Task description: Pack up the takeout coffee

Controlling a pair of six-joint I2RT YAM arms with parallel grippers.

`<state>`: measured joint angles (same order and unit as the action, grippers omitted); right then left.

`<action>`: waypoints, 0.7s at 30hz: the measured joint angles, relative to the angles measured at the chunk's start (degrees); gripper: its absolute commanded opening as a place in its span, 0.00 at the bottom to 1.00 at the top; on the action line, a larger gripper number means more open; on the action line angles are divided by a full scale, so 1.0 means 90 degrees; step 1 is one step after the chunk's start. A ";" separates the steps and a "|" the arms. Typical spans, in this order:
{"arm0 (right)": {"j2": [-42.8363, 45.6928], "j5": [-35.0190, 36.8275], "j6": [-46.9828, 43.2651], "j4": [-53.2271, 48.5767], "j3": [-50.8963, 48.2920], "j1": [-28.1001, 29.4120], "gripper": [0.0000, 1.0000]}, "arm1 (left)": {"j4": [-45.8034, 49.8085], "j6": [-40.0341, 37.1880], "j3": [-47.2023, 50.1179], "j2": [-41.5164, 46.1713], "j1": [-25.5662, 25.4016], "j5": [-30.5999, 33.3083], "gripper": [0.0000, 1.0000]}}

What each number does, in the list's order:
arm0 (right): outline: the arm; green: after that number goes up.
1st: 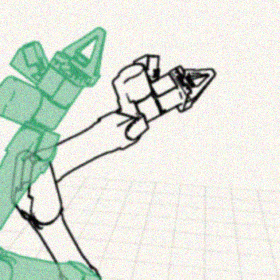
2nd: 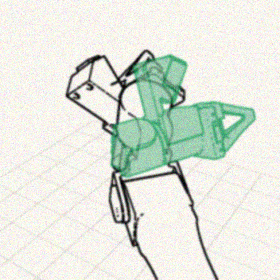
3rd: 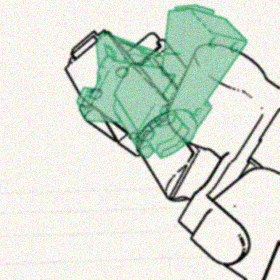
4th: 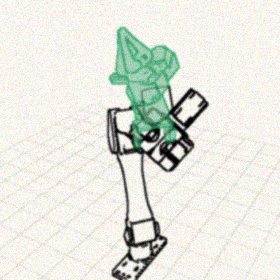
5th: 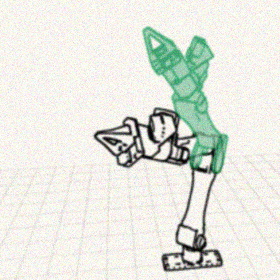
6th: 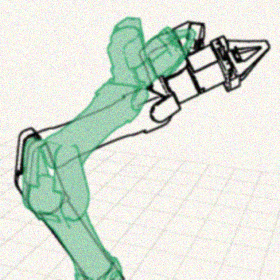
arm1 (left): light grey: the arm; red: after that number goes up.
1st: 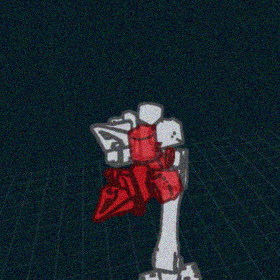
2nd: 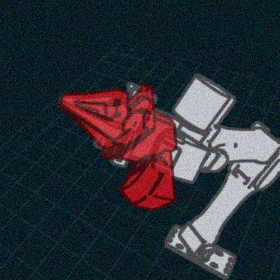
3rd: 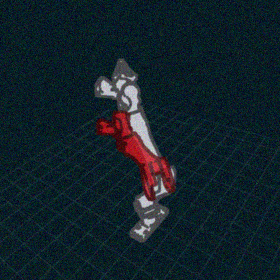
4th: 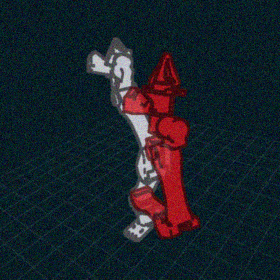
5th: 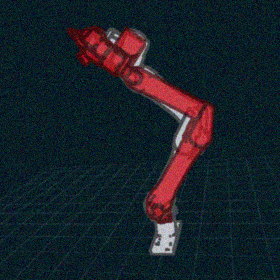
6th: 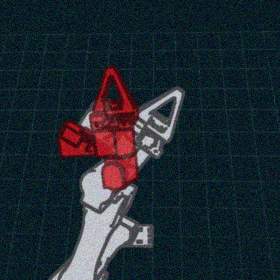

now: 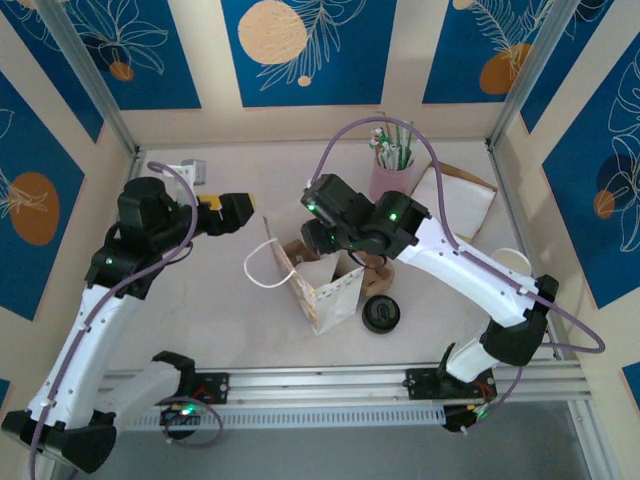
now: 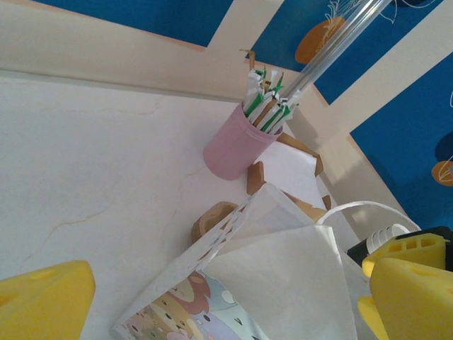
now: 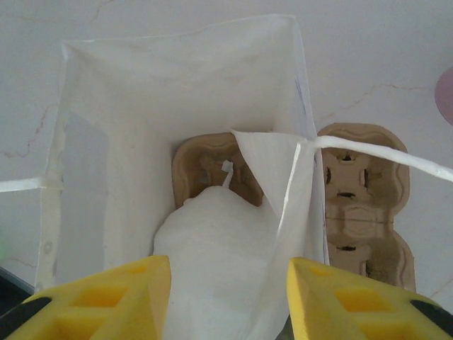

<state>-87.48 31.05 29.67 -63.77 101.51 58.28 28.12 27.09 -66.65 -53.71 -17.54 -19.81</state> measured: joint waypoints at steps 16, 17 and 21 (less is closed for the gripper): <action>-0.0850 -0.0121 0.0117 0.0012 0.0000 -0.0136 0.38 | 0.0029 0.0000 0.0010 0.0002 0.0000 0.0000 1.00; -0.0906 -0.0134 0.0117 0.0012 0.0007 -0.0136 0.38 | 0.0029 0.0000 0.0010 0.0002 0.0000 0.0000 1.00; -0.1192 -0.0172 0.0112 0.0017 0.0078 -0.0146 0.38 | 0.0029 0.0000 0.0010 0.0002 0.0000 0.0000 1.00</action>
<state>-98.21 29.50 30.68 -63.61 102.21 56.97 28.38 27.09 -66.57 -53.69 -17.54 -19.81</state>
